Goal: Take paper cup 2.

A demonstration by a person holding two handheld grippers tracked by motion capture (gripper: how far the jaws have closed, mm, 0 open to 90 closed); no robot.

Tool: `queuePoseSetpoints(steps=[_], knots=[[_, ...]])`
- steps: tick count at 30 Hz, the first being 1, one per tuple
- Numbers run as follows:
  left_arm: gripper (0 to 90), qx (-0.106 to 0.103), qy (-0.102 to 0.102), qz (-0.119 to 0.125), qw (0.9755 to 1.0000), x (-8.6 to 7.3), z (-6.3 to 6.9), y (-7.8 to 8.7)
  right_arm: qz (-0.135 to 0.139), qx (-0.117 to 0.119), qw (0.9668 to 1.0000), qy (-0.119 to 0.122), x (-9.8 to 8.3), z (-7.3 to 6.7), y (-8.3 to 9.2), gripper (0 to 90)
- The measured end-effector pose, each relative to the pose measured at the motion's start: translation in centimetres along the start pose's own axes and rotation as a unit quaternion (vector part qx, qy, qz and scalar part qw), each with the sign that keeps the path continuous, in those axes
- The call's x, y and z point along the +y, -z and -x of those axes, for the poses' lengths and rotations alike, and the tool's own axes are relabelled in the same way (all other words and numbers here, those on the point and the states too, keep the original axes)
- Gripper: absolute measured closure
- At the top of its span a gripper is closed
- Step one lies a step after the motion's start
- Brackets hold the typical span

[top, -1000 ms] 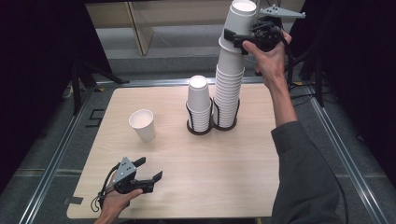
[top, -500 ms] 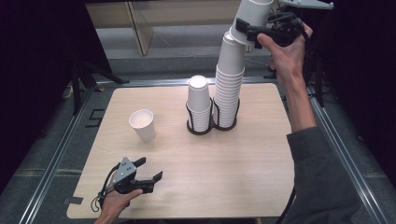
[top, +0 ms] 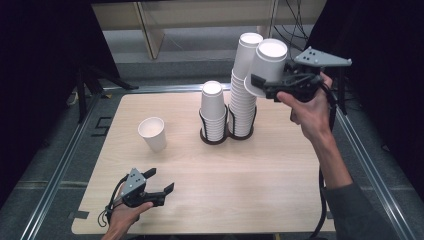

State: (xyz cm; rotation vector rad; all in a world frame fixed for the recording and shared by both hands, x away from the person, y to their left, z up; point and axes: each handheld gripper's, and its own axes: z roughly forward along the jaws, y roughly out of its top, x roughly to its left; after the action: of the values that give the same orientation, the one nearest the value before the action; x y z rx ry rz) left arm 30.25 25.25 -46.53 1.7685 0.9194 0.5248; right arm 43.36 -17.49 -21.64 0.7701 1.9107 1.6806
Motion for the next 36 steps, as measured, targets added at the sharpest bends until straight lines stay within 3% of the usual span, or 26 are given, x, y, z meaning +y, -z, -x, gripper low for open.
queuePoseSetpoints(steps=[2, 3, 8, 16, 18, 23, 25, 27, 29, 34, 36], knots=[[14.1, 0.005, 0.0, -0.004, 1.0, 0.1, 0.1, 0.1, -0.004, 0.013, 0.9999, -0.009, -1.0, -0.8, 0.0, 15.5], [14.1, 0.0, 0.003, 0.003, 1.0, 0.0, 0.0, 0.0, -0.002, 0.015, 0.9999, 0.0, -1.4, -1.1, -0.1, 15.5], [14.1, 0.001, 0.008, 0.012, 0.9999, 0.1, 0.1, 0.1, -0.01, 0.039, 0.9991, -0.013, -4.1, -2.8, -0.7, 15.5], [14.1, -0.004, 0.007, 0.031, 0.9995, 0.2, 0.1, -0.1, -0.024, 0.069, 0.9971, -0.022, -8.9, -4.9, -2.9, 15.5], [14.1, -0.002, 0.006, 0.03, 0.9995, 0.3, 0.2, 0.0, -0.027, 0.08, 0.9957, -0.038, -9.9, -5.4, -3.5, 15.5], [14.1, -0.01, 0.004, 0.051, 0.9986, 0.4, 0.2, -0.5, -0.035, 0.097, 0.9932, -0.054, -11.5, -6.1, -4.6, 15.5], [14.1, -0.008, 0.004, 0.048, 0.9988, 0.4, 0.1, -0.5, -0.033, 0.094, 0.9943, -0.039, -12.0, -6.3, -5.1, 15.5], [14.1, -0.01, 0.003, 0.05, 0.9987, 0.4, 0.0, -0.5, -0.046, 0.107, 0.9917, -0.054, -12.5, -6.8, -5.5, 15.5], [14.1, -0.014, 0.002, 0.055, 0.9984, 0.3, 0.0, -0.6, -0.041, 0.108, 0.9927, -0.037, -13.0, -7.1, -6.1, 15.5], [14.1, -0.031, 0.002, 0.076, 0.9966, 0.4, 0.2, -0.8, -0.045, 0.124, 0.9905, -0.039, -14.0, -8.1, -7.1, 15.5], [14.1, -0.029, -0.004, 0.067, 0.9973, 0.4, 0.2, -0.6, -0.048, 0.136, 0.9885, -0.046, -14.2, -8.6, -7.5, 15.5]])
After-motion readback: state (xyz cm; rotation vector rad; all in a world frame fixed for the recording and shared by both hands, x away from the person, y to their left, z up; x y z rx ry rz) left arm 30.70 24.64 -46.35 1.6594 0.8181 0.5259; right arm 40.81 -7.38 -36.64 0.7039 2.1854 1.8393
